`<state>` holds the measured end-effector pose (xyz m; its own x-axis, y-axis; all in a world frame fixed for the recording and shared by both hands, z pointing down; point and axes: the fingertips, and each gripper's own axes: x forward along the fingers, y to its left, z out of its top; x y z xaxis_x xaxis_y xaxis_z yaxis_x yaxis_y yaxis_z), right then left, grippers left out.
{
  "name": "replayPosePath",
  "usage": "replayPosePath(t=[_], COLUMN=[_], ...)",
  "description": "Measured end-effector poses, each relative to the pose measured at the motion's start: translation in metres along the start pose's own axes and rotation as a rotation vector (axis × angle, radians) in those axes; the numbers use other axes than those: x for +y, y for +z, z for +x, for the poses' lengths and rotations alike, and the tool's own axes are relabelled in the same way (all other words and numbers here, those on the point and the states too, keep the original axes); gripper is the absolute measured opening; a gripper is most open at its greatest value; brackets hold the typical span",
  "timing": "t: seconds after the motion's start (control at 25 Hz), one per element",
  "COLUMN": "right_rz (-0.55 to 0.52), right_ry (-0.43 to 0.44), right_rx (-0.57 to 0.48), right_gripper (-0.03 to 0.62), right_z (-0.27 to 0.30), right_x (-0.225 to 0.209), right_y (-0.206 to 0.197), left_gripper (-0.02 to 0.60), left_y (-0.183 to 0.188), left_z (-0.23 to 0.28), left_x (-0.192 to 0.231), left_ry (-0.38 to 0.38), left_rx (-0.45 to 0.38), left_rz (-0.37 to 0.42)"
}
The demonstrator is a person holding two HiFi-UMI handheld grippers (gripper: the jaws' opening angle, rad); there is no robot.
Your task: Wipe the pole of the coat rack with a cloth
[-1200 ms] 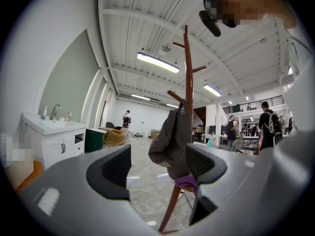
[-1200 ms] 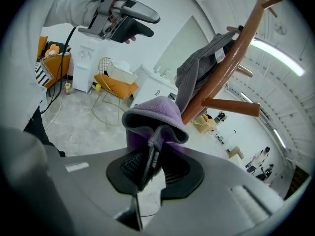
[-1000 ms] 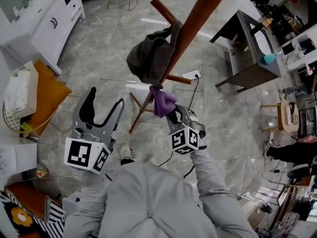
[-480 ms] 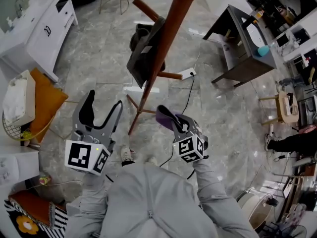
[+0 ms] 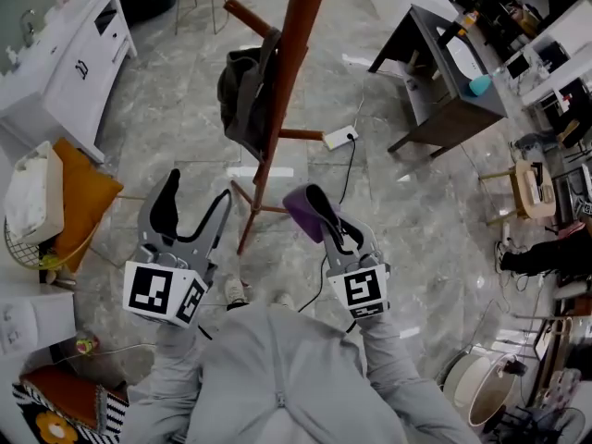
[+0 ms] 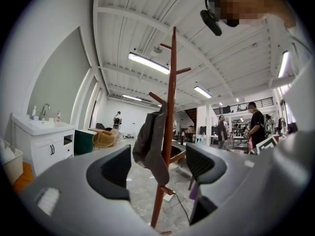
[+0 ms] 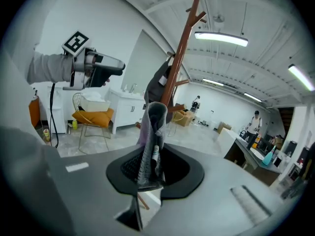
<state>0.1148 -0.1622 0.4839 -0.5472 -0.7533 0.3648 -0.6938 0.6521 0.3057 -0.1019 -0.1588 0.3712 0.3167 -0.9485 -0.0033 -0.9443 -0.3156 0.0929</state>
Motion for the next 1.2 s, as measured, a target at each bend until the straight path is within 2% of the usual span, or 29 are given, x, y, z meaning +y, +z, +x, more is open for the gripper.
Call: replayPosePath(t=[0.44,0.6,0.92,1.2], right_rz=[0.024,0.07,0.169,0.162], right_ry=[-0.047,-0.053,-0.098,-0.123], right_rx=[-0.195,-0.204,-0.317,-0.381], right_gripper=[0.049,0.049,0.049,0.049], right_z=[-0.026,-0.039,-0.062,-0.078], right_x=[-0.002,-0.007,-0.026,-0.033], right_y=[0.074,0.088,0.113,0.131], left_gripper=[0.377,0.377,0.377,0.377], left_y=[0.008,0.011,0.017,0.02], left_z=[-0.015,-0.021,-0.027,-0.03], left_x=[-0.012,-0.015,-0.02,-0.026], left_ry=[0.002,0.003,0.003,-0.001], left_rx=[-0.021,-0.027,-0.04,-0.046], left_rz=[0.019,0.025,0.037,0.052])
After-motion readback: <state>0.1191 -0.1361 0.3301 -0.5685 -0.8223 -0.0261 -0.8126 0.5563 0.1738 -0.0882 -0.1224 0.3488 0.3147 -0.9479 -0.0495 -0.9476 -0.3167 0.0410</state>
